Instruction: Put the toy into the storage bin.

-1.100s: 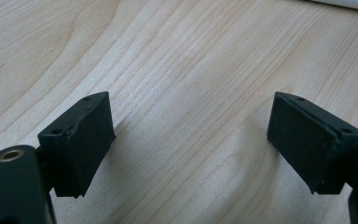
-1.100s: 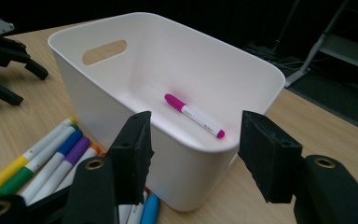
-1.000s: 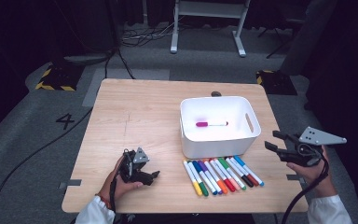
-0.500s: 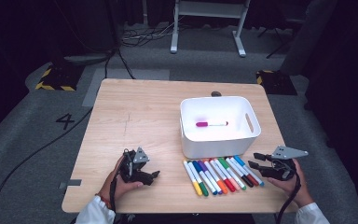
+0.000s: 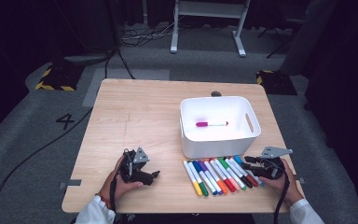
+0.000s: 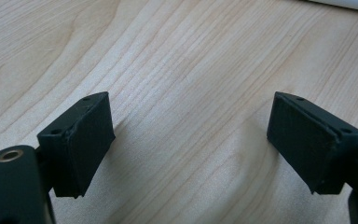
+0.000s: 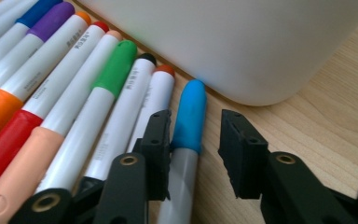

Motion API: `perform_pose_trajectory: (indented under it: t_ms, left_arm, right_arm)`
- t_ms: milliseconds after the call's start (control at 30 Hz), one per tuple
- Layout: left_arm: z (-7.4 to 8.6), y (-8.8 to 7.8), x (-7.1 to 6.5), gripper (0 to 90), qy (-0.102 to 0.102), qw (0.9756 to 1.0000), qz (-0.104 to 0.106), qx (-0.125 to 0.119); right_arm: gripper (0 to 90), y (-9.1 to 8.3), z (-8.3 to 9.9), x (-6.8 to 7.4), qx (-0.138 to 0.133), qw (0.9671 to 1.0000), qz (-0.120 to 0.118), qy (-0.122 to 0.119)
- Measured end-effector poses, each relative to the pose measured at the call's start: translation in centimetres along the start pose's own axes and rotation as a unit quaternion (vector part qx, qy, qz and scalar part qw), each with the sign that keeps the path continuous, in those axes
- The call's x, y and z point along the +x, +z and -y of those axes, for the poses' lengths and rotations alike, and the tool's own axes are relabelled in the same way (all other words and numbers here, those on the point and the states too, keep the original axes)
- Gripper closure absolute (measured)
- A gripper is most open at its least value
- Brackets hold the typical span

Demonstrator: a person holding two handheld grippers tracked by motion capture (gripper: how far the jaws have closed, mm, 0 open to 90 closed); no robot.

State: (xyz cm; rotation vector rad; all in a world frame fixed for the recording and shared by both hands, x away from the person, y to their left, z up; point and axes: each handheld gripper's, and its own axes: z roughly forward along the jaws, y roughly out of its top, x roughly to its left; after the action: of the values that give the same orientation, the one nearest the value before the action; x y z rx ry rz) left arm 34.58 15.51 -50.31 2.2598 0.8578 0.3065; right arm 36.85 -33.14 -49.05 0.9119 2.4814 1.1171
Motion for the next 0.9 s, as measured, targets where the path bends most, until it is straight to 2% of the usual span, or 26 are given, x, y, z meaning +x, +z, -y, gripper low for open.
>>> perform_pose_trajectory:
  t_ms: [167, 300, 533, 700, 767, 900]
  left_arm:
    - [0.0, 0.0, 0.0, 14.7, 0.000, 1.0000, 0.000, 0.000]
    - [0.0, 0.0, 0.0, 14.6, 0.000, 1.0000, 0.000, 0.000]
    - [0.0, 0.0, 0.0, 14.6, 0.000, 1.0000, 0.000, 0.000]
    - [0.0, 0.0, 0.0, 14.7, 0.000, 1.0000, 0.000, 0.000]
    - [0.0, 0.0, 0.0, 14.6, 0.000, 1.0000, 0.000, 0.000]
    - [0.0, 0.0, 0.0, 14.6, 0.000, 1.0000, 0.000, 0.000]
  right_arm:
    - [71.2, 0.2, 0.5, -0.7, 0.013, 0.9999, 0.004, 0.007]
    - [73.0, -0.1, 0.9, -1.4, 0.006, 0.9998, 0.002, 0.020]
    - [74.6, -0.8, 1.3, -1.7, -0.007, 0.9996, -0.012, 0.024]
    - [74.6, -2.3, 1.3, -1.5, -0.035, 0.9990, -0.018, 0.022]
    - [74.6, -2.7, 1.3, -1.5, -0.054, 0.9977, -0.032, 0.025]
    - [74.7, -4.0, 0.9, -1.5, -0.088, 0.9952, -0.035, 0.025]
